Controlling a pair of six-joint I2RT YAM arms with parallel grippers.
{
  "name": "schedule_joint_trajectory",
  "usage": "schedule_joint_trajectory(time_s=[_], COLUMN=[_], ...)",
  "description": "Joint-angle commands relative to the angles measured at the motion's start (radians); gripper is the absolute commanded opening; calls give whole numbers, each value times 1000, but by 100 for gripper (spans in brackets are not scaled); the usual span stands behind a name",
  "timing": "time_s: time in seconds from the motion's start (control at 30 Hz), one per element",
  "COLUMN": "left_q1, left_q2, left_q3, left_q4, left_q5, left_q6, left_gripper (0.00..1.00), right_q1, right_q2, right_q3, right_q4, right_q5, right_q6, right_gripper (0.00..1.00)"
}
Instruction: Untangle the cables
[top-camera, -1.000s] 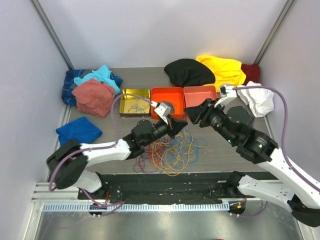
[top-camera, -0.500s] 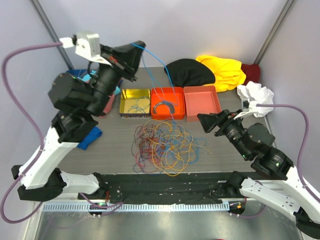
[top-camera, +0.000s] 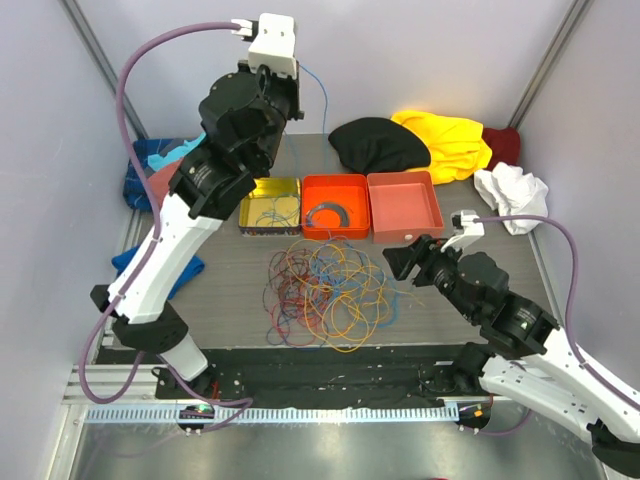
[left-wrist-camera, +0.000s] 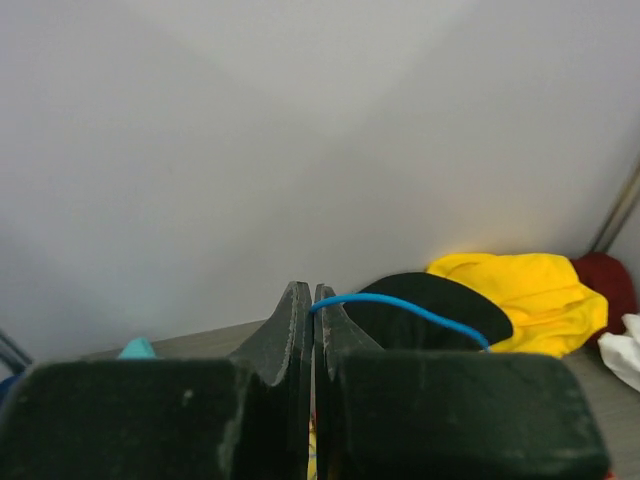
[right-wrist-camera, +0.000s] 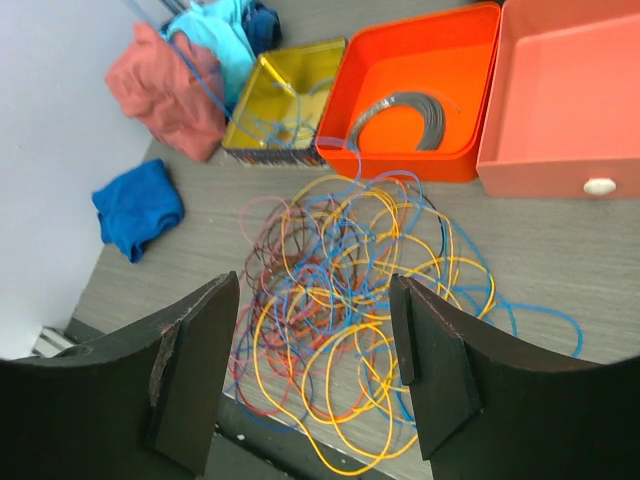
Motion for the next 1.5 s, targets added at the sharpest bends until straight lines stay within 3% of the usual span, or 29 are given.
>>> schedule_joint_trajectory(time_s=[0.0,0.3,0.6,0.8,1.3,1.37,1.4,1.47], left_q1=[22,22,22,22,22,22,22,22], left_q2=[-44,-112,-187,-221,-238,-239,-242,-247], left_q3=[85,72,36,6,-15,-15,-17,-21], left_q4=[103,163,127,113,76,70,68,56], left_q5=[-90,-12,186,216,278,276,276,264], left_q6=[92,4,-201,-247,-317,-314,-313,-302], left_gripper=[0,0,0,0,0,0,0,0], right_q1=[4,5,4,5,7,7,5,7], right_q2=[9,124,301,411,681,712,718,709], right_q3=[-23,-74,-123,-121,-81,-74,-72,-71], right_q4=[49,150,363,576,809,823,828,829], right_q5=[-22,-175,-301,-420,-534,-525,-516,-506], right_q6=[13,-18,-6,37,92,94,101,105], right_gripper=[69,69,72,74,75,64,43,25])
